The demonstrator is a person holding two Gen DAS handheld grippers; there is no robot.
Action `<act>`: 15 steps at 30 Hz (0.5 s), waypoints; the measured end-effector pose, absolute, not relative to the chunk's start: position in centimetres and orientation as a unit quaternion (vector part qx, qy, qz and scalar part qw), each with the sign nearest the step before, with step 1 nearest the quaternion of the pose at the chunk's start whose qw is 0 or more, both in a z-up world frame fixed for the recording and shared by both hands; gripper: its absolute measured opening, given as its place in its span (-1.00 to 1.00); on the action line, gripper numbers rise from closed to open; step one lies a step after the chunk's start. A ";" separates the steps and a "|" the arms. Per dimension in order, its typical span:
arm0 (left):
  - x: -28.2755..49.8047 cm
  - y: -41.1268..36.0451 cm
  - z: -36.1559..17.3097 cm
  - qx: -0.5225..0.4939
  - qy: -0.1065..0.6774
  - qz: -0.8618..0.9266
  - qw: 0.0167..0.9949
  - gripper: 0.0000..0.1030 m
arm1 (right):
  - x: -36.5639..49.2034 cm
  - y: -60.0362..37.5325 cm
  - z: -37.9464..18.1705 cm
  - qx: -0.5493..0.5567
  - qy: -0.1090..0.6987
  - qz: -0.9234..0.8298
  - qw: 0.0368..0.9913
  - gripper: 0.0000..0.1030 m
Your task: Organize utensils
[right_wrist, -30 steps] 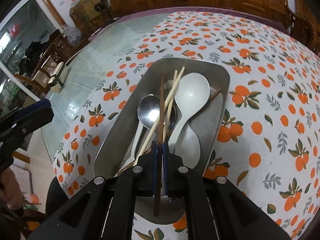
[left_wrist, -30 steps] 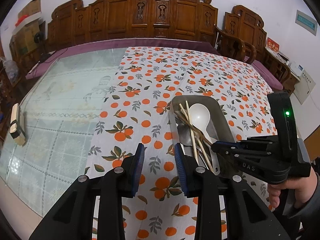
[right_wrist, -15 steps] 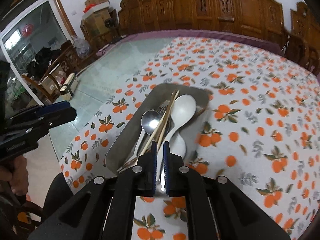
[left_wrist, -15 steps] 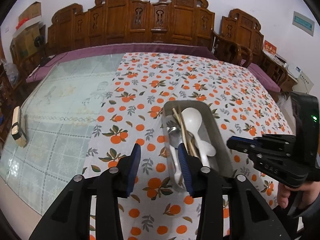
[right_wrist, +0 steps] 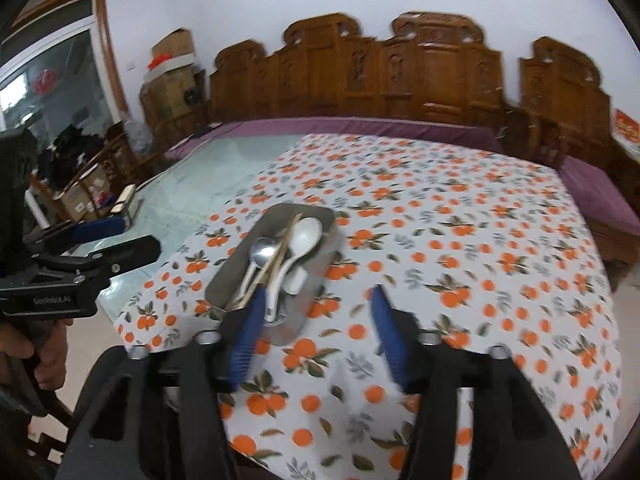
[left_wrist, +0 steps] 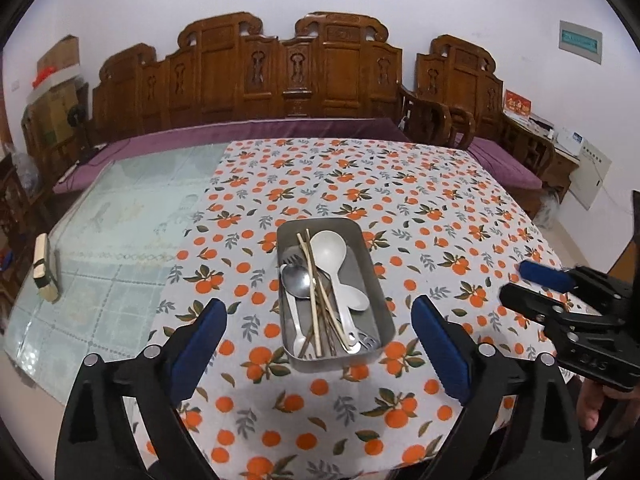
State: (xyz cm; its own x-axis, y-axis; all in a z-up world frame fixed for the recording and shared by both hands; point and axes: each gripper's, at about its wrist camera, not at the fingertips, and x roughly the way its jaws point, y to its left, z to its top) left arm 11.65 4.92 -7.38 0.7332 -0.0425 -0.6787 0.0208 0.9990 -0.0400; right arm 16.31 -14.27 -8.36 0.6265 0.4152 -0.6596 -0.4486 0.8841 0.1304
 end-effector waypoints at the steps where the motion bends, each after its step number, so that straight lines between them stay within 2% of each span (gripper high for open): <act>1: 11.2 4.5 -7.3 -0.017 0.363 -0.018 0.932 0.79 | 15.8 -14.8 -8.2 -0.022 0.357 0.233 0.904 0.46; 4: 10.0 3.5 -7.2 -0.016 0.357 -0.012 0.934 0.84 | 14.1 -16.6 -7.7 -0.015 0.344 0.209 0.915 0.80; 7: 8.6 2.7 -6.8 -0.011 0.352 -0.009 0.936 0.85 | 12.4 -18.1 -7.1 -0.009 0.332 0.191 0.924 0.95; 15: 5.7 1.0 -4.7 -0.005 0.335 -0.011 0.942 0.85 | 8.4 -20.8 -5.1 0.004 0.301 0.154 0.941 0.95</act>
